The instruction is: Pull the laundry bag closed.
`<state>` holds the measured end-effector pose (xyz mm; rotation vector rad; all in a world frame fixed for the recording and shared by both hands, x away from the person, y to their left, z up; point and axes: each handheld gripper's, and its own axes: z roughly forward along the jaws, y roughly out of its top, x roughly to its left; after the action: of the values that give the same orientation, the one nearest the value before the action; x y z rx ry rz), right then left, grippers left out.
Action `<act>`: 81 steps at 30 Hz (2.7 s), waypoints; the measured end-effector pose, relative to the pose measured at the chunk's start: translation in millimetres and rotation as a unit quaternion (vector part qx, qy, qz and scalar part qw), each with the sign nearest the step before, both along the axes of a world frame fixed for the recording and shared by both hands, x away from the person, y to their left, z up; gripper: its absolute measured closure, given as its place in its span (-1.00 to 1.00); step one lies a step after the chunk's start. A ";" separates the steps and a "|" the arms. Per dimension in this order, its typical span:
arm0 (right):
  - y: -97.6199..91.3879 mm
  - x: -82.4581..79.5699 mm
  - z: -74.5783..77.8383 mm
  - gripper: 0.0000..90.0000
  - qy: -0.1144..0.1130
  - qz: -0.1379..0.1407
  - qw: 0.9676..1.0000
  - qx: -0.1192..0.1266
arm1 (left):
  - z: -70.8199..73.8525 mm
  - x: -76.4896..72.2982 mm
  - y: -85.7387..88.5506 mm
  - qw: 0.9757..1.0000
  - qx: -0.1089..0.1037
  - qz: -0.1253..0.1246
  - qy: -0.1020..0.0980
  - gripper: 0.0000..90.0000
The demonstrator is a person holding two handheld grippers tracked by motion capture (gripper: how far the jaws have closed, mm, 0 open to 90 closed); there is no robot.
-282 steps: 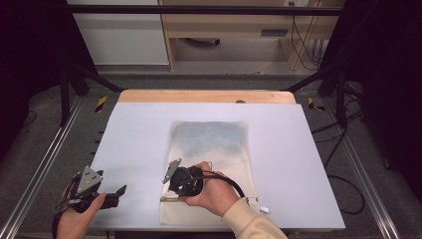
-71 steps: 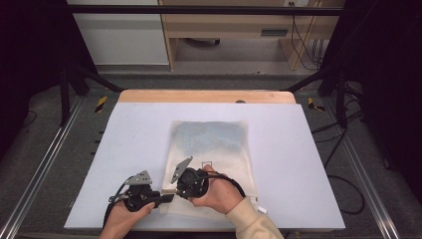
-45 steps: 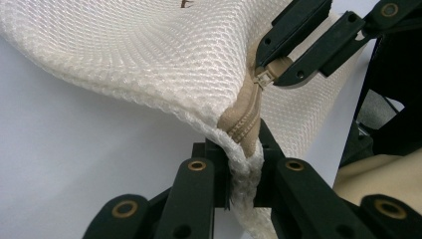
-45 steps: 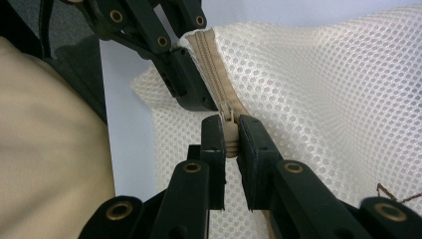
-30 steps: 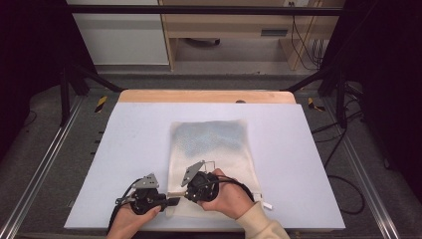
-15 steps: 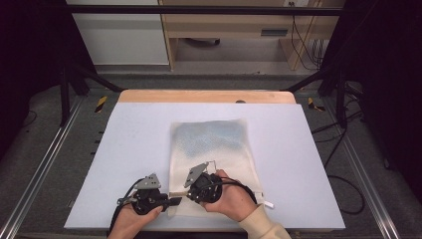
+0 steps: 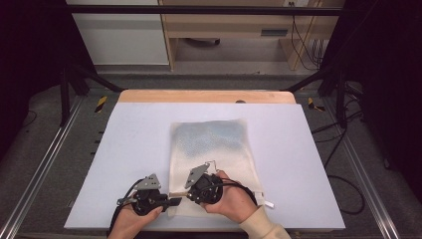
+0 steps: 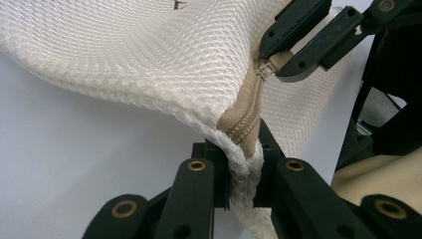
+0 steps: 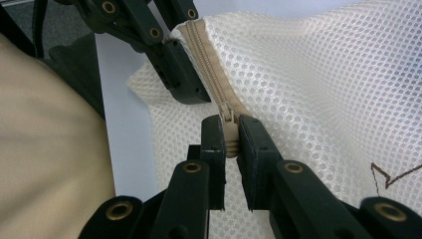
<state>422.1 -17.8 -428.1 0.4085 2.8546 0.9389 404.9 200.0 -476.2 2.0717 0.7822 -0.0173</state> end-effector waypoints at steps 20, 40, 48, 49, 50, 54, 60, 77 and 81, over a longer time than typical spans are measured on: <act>-1.4 -0.3 0.1 0.83 -0.004 -0.001 1.000 0.005 | 0.9 -0.5 -0.9 1.000 0.000 -0.002 -0.004 0.82; -12.9 -0.1 -1.7 0.83 0.001 -0.011 1.000 0.005 | 3.2 -0.4 2.5 1.000 -0.005 0.004 -0.002 0.82; -16.3 0.1 -3.4 0.83 0.003 -0.017 1.000 0.006 | 3.4 -0.2 4.4 1.000 -0.004 0.010 0.000 0.82; -16.4 -0.4 -2.9 0.83 0.002 -0.018 1.000 0.005 | 3.9 0.1 4.9 1.000 -0.005 0.010 -0.001 0.82; -16.5 -0.8 -2.5 0.83 0.002 -0.019 1.000 0.007 | 4.2 0.3 5.3 1.000 -0.006 0.009 -0.002 0.82; -18.0 -0.6 -2.7 0.83 0.002 -0.020 1.000 0.008 | 4.6 0.8 7.9 1.000 -0.005 0.015 0.000 0.82; -20.5 -0.5 -3.5 0.83 0.003 -0.026 1.000 0.008 | 4.6 1.1 8.2 1.000 -0.004 0.016 -0.001 0.82; -20.5 -1.2 -4.6 0.82 0.000 -0.026 1.000 0.009 | 5.2 1.7 10.8 1.000 -0.001 0.018 -0.001 0.81; -20.5 -1.6 -4.7 0.83 -0.001 -0.028 1.000 0.009 | 5.5 0.4 10.6 1.000 0.000 0.020 -0.002 0.81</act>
<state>420.5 -38.3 -432.8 0.4865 2.8195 0.9560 405.3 210.6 -470.7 2.0561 0.8205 0.0080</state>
